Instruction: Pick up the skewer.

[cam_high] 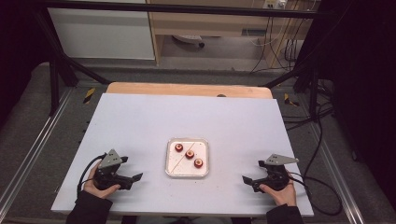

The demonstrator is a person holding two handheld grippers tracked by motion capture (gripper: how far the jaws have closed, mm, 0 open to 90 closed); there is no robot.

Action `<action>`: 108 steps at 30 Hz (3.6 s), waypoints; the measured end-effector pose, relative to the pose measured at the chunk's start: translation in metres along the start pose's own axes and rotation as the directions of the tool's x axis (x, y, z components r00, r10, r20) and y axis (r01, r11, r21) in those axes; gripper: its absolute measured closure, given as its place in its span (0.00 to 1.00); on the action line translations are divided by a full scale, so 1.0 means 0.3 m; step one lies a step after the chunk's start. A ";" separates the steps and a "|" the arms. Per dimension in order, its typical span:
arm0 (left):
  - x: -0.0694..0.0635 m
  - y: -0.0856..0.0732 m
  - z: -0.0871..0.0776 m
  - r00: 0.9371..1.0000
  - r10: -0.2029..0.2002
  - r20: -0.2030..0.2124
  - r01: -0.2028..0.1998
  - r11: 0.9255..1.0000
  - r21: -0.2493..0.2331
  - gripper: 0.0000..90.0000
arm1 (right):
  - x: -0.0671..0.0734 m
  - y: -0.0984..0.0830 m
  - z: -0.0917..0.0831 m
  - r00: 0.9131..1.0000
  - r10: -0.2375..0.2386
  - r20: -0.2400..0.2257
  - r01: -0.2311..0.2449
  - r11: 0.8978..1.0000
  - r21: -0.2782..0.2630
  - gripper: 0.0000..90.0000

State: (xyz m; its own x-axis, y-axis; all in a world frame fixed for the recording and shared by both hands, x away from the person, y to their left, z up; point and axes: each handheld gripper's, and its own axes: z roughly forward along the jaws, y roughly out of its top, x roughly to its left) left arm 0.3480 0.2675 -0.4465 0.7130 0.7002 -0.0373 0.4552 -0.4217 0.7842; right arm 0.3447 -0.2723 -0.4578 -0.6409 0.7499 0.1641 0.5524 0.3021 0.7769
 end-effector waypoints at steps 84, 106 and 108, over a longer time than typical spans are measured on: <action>-0.255 0.260 0.323 0.999 -0.037 -0.008 0.038 0.988 0.152 0.84 | 0.010 0.002 0.010 1.000 -0.020 0.001 0.020 1.000 0.019 0.01; -0.277 0.238 0.323 0.997 -0.052 -0.057 0.058 0.993 0.107 0.97 | 0.011 0.001 0.014 1.000 -0.022 0.000 0.022 0.999 0.025 0.02; -0.275 0.238 0.323 0.997 -0.058 -0.053 0.063 0.992 0.105 0.97 | 0.010 0.001 0.014 1.000 -0.024 -0.001 0.024 0.999 0.026 0.02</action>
State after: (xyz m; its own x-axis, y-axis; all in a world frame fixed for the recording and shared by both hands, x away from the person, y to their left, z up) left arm 0.3731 0.1238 -0.4475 0.6561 0.7531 -0.0499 0.5531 -0.4348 0.7106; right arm 0.3451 -0.2674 -0.4598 -0.6545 0.7420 0.1454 0.5503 0.3356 0.7646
